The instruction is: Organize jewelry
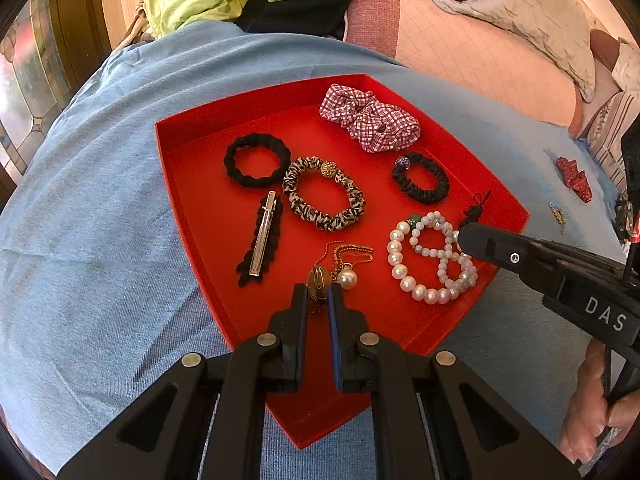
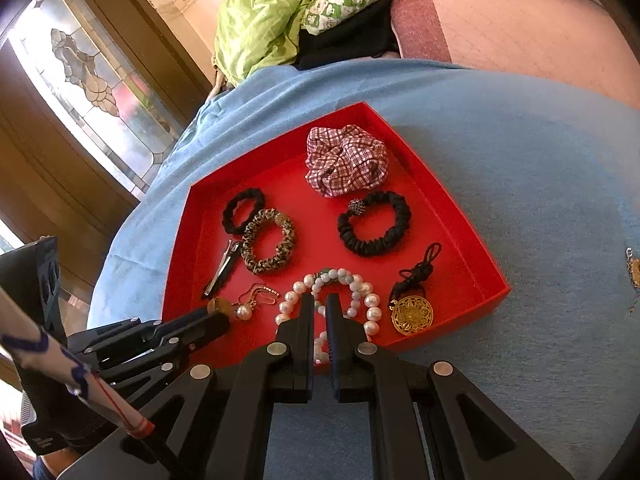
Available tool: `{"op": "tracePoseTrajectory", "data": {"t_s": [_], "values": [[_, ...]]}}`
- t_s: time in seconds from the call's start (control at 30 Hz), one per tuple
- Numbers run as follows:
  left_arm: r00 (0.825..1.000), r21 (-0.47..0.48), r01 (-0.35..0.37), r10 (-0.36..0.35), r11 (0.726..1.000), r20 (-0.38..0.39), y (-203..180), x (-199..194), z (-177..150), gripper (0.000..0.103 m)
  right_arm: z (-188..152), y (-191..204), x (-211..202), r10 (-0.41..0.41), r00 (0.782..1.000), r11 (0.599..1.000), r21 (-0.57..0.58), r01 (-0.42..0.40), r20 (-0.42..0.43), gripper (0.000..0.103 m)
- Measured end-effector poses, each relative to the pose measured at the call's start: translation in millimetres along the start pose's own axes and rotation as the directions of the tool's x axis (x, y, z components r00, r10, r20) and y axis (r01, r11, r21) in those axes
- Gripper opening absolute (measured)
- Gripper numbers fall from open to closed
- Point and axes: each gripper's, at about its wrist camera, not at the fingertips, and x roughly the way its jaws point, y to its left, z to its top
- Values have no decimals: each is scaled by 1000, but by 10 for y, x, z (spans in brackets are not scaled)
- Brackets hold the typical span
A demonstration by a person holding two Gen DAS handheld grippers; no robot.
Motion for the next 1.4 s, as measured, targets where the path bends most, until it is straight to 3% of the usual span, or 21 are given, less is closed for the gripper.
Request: {"op": "tracePoseTrajectory", "data": {"t_s": [0.5,0.67,0.77,0.97,1.0,1.13,1.23,1.3,1.4], "values": [[1000,15,-18,18,1000,13,-20,-27,7,11,9,6,-29,-1,1000,1000,2,1,6,7],[999,17,-24,24,1000,36,-49,-65,28,31,21,-5,-67,-11,1000,1000,0,11,12,7],[998,11,-27,27,1000,56,-63,-101,48,35,36,-15,-107,-23,1000,1000,-3,23,19,7],[985,-14,-68,70,998,158,-96,-306,98,61,55,-57,-300,-83,995,996,-9,83,61,30],[977,-25,-80,84,996,195,-103,-388,104,63,53,-63,-355,-103,992,995,-13,104,74,37],[942,-86,-114,135,990,308,-99,-698,63,88,17,-16,-604,-204,969,975,-55,213,139,64],[910,-150,-119,168,982,379,-96,-968,-71,90,-66,61,-861,-268,944,954,-88,288,192,75],[900,-179,-117,181,977,396,-103,-1096,-188,94,-149,125,-1025,-298,927,938,-111,329,227,86],[887,-216,-135,215,967,408,-133,-1280,-405,99,-342,254,-1288,-340,898,908,-149,391,280,91]]}}
